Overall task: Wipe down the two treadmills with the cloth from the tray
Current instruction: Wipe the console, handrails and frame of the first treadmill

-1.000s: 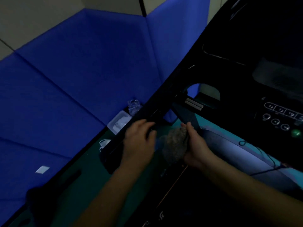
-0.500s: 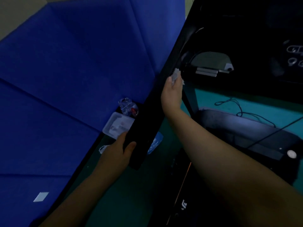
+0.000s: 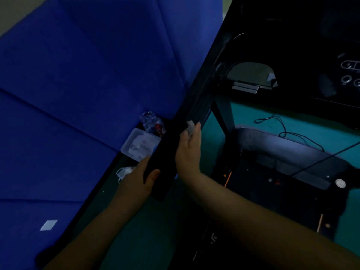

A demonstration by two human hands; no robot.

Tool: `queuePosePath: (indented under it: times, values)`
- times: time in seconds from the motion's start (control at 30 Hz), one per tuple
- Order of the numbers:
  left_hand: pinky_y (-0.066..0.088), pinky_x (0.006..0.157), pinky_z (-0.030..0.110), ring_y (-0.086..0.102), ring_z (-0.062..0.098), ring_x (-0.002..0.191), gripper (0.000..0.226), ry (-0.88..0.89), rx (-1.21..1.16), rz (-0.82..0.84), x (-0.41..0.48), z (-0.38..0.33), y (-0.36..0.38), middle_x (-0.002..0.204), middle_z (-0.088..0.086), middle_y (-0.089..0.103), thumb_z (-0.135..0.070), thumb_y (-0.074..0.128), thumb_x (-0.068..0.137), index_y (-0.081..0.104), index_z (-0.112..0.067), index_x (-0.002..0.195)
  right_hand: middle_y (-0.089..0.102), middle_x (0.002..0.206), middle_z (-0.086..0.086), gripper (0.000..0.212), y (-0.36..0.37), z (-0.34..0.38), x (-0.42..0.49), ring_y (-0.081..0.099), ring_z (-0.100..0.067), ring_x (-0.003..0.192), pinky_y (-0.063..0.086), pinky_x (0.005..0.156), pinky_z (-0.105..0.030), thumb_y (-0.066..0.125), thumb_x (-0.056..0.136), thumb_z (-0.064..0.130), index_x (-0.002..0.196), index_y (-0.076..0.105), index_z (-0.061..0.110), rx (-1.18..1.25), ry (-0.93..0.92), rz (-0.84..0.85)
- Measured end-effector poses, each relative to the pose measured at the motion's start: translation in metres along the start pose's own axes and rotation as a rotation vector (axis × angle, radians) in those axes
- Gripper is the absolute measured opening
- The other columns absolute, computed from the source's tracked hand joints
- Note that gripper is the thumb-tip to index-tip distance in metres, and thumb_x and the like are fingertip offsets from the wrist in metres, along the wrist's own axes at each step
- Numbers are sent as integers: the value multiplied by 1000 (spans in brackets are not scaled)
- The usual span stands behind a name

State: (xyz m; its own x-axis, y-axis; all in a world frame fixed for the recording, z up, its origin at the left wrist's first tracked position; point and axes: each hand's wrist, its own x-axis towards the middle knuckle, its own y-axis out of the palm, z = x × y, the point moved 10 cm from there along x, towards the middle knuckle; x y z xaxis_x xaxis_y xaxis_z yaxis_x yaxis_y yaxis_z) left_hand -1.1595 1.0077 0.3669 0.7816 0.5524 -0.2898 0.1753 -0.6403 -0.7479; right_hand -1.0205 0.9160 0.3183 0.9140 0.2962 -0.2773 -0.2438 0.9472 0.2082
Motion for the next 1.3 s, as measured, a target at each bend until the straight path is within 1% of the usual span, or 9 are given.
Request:
queuePosePath:
  times: [0.1, 0.23, 0.4, 0.53, 0.63, 0.77, 0.87, 1.03, 1.3]
  values:
    - [37, 86, 20, 49, 8, 109, 39, 3, -3, 18, -1, 0, 4, 124, -11, 50, -35, 44, 97, 32, -43, 133, 25, 157, -7, 49, -19, 13, 49, 24, -18, 144, 17, 120, -32, 34, 104, 24, 150, 26, 12, -42, -21, -37]
    - [40, 86, 22, 51, 8, 107, 39, 11, -12, 6, -1, 0, 4, 121, -13, 51, -49, 40, 89, 30, -48, 127, 49, 125, -3, 40, -39, 30, 108, 48, -15, 116, 34, 113, -39, 36, 96, 40, 127, 45, 15, 10, -21, -21]
    - [50, 83, 32, 56, 14, 97, 69, -11, 103, 62, 8, 8, -2, 111, -7, 57, -75, 41, 73, 37, -42, 134, 4, 163, 0, 58, -21, 27, 90, 6, -17, 149, 6, 123, -41, 23, 103, 40, 155, 5, 19, -65, -82, 129]
    - [43, 67, 26, 56, 13, 83, 66, 118, 258, 53, 16, -8, -7, 99, -4, 61, -62, 45, 80, 45, -25, 135, 3, 163, -1, 58, -14, 9, 39, 0, -14, 149, 3, 123, -36, 22, 103, 34, 154, 4, 15, -211, -170, 192]
    - [44, 56, 20, 56, 5, 68, 48, 205, 260, -14, 16, -11, -11, 77, -9, 59, -58, 53, 81, 56, -20, 109, 4, 162, -2, 57, -9, -7, 5, -1, -11, 149, 1, 123, -32, 23, 103, 32, 154, 7, 13, -236, -244, 214]
    - [47, 54, 27, 57, 11, 63, 33, 378, 320, -68, 13, -17, -11, 70, -2, 60, -52, 55, 81, 52, -19, 82, 12, 162, 2, 53, -8, -20, -20, 6, -7, 149, 3, 120, -21, 27, 105, 29, 153, 15, 13, -196, -337, 176]
    - [53, 60, 37, 59, 13, 67, 39, 472, 307, -86, 9, -17, -10, 74, -2, 62, -58, 49, 79, 55, -21, 85, 17, 161, 3, 57, -5, -33, -41, 10, -6, 148, 7, 123, -34, 28, 100, 39, 153, 20, 20, -124, -344, 129]
    - [44, 55, 29, 57, 9, 69, 32, 574, 248, -37, 7, -16, -10, 74, -6, 61, -56, 50, 83, 56, -24, 79, 28, 157, 3, 58, 4, -62, -91, 21, -5, 146, 14, 122, -38, 36, 94, 39, 148, 33, 21, 31, -387, 2]
    - [38, 54, 29, 57, 13, 70, 38, 667, 280, -23, 9, -17, -10, 76, -3, 62, -58, 47, 86, 57, -21, 82, 36, 148, 11, 40, 20, -83, -146, 28, -3, 142, 19, 119, -26, 38, 98, 21, 137, 38, 30, 43, -613, -227]
